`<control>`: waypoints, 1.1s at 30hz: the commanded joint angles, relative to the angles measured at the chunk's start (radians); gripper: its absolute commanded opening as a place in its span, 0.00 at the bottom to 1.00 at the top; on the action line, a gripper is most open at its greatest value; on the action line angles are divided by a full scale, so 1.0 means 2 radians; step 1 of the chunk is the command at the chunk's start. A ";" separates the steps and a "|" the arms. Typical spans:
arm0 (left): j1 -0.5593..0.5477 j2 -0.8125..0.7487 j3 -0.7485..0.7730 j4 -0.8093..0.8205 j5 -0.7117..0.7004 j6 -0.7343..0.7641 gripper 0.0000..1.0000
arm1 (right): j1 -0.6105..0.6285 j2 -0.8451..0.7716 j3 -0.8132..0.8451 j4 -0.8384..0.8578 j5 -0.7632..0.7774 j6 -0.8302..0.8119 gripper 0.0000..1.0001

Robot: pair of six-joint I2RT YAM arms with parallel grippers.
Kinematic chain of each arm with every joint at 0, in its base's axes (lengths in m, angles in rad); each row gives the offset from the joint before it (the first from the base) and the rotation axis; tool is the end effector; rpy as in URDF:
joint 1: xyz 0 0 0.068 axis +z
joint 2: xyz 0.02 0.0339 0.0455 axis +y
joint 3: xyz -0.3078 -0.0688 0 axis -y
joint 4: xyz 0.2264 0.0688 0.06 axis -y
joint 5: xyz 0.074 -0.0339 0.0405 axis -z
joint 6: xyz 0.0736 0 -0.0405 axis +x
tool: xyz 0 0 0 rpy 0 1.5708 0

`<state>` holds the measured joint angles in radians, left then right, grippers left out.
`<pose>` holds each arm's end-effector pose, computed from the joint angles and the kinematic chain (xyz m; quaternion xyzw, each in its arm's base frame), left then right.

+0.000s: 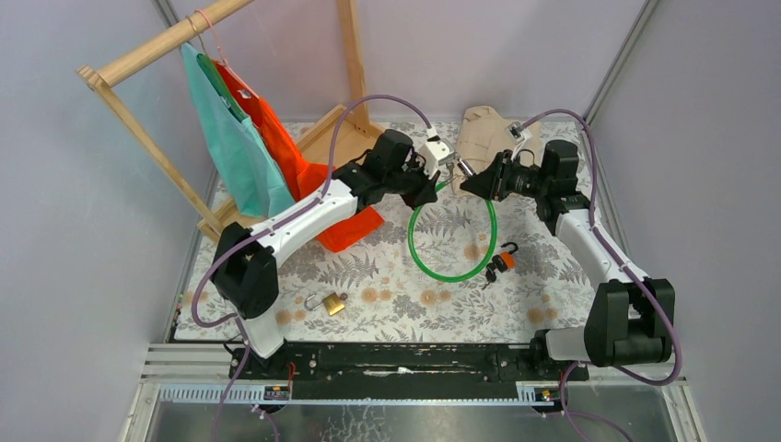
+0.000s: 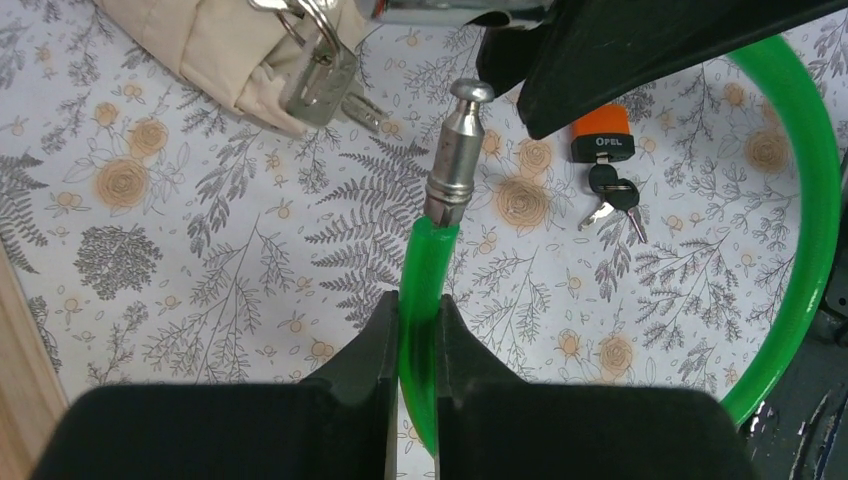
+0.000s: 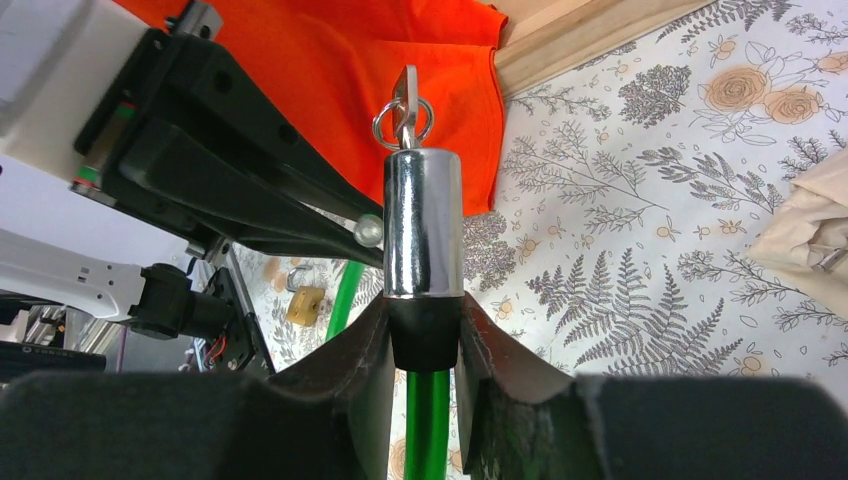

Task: Lock with the key
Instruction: Lock the lock at the center of the board.

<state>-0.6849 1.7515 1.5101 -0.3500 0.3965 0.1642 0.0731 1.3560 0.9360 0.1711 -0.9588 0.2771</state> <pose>0.3129 -0.2923 0.3413 0.4408 0.7502 -0.2867 0.4009 0.2931 0.0819 0.3481 -0.2104 0.7256 0.4534 0.4729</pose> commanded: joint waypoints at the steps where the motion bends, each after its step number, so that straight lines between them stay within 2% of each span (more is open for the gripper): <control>1: -0.012 0.014 0.020 -0.006 0.001 -0.005 0.00 | 0.008 -0.024 -0.001 0.041 0.000 -0.003 0.00; 16: -0.015 0.026 0.042 -0.009 0.007 -0.020 0.00 | 0.021 -0.028 0.000 0.005 0.028 -0.047 0.00; 33: -0.015 0.041 0.054 -0.009 0.012 -0.028 0.00 | 0.023 -0.025 -0.002 0.001 0.026 -0.055 0.00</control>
<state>-0.7006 1.8191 1.5692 -0.3847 0.3882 0.1333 0.1040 1.3380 0.9241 0.1432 -0.8928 0.1829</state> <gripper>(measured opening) 0.121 0.308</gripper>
